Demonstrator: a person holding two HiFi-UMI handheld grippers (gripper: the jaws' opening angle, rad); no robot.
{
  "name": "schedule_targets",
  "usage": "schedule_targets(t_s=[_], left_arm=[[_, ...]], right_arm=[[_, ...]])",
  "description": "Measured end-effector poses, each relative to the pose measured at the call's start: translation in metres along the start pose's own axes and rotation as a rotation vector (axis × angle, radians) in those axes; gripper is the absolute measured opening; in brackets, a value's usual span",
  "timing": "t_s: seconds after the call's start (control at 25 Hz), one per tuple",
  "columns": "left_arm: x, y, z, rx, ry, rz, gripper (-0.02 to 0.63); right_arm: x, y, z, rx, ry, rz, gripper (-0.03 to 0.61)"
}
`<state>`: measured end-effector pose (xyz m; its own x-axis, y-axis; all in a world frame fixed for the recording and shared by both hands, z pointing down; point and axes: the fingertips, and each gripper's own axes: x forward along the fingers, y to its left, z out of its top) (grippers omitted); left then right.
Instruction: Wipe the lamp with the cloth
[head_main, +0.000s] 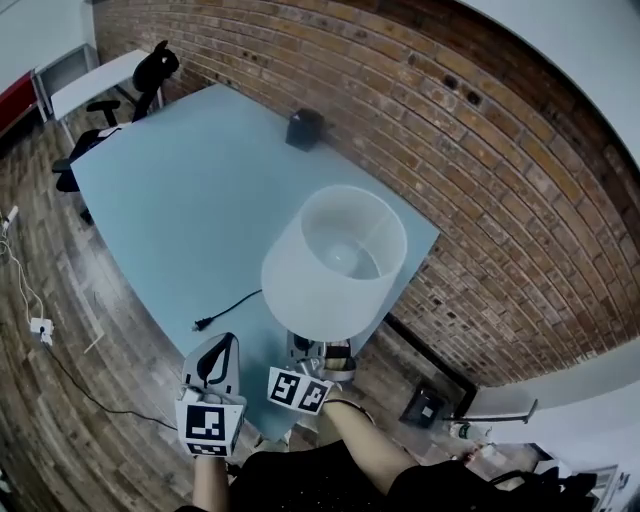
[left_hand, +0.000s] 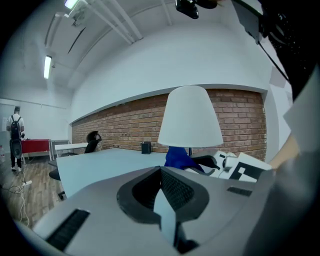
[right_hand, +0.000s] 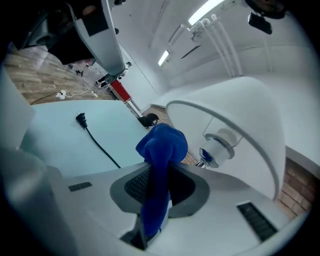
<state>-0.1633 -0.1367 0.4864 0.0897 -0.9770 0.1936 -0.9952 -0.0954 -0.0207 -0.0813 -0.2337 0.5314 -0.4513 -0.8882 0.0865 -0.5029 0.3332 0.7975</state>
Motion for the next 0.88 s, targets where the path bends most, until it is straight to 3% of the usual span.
schedule_targets(t_s=[0.16,0.32,0.4,0.48,0.56,0.76,0.88], left_arm=[[0.002,0.006,-0.009,-0.006,0.027,0.02,0.009],[0.006,0.013,-0.014,-0.011,0.042,0.033,0.009],[0.009,0.014,-0.016,-0.014,0.046,0.03,0.008],[0.012,0.012,-0.016,-0.015,0.048,0.022,0.008],[0.017,0.008,-0.015,-0.009,0.049,0.014,0.009],[0.028,-0.003,-0.011,0.018,0.064,-0.01,0.008],[0.033,-0.011,-0.012,0.028,0.081,-0.032,0.009]], right_arm=[[0.016,0.023,-0.01,0.027,0.053,0.09,0.061],[0.011,0.065,-0.023,0.086,0.095,0.311,0.061],[-0.008,0.084,-0.021,0.116,0.081,0.452,0.061],[-0.032,0.088,-0.018,0.162,0.038,0.531,0.061],[-0.051,0.063,-0.018,0.238,-0.012,0.492,0.061],[-0.056,-0.033,-0.038,0.373,-0.059,0.237,0.061],[-0.035,-0.045,-0.051,0.403,-0.057,0.271,0.061]])
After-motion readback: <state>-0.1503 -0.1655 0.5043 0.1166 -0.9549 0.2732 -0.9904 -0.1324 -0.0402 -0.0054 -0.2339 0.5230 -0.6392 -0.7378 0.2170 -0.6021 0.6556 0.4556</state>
